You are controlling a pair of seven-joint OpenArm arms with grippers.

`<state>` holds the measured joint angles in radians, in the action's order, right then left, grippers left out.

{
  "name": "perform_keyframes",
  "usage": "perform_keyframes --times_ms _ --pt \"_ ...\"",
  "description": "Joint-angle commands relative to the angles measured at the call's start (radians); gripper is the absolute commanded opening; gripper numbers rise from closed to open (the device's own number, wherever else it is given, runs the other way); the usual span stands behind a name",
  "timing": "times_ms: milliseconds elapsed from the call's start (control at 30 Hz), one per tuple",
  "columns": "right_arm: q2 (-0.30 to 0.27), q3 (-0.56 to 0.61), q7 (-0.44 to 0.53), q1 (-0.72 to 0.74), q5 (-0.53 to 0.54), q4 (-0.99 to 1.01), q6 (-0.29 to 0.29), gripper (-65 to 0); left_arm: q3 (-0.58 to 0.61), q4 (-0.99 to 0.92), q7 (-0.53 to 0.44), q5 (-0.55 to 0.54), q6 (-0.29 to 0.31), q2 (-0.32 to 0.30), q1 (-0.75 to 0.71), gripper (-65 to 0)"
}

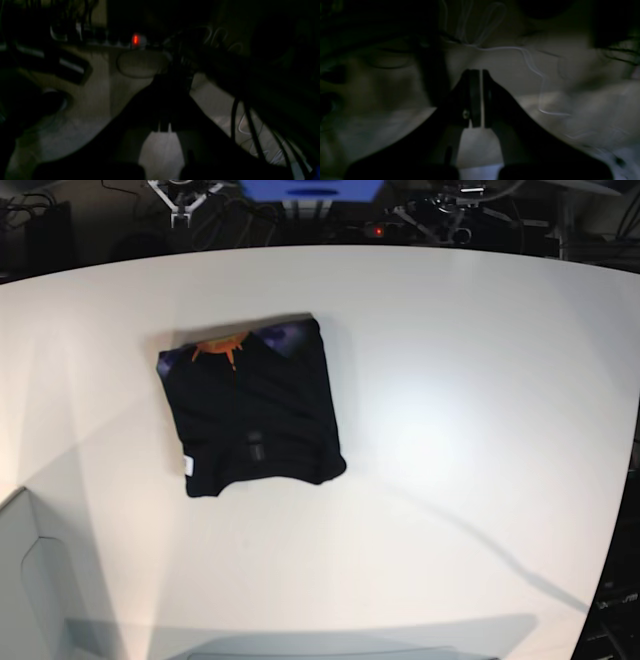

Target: Fold the T-shirt properly

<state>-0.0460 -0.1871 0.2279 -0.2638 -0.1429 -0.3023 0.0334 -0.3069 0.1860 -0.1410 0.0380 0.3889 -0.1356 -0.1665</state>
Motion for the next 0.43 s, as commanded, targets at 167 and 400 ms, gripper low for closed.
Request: perform_keyframes --times_ms 167,400 --pt "0.016 0.127 -0.005 0.073 0.004 0.131 0.274 -65.0 0.059 -0.007 0.059 0.007 -0.137 0.032 0.014 -65.0" --pt "0.05 0.229 -0.158 0.154 0.004 0.228 0.273 -65.0 0.113 -0.009 0.146 0.006 -0.144 0.061 0.028 -65.0"
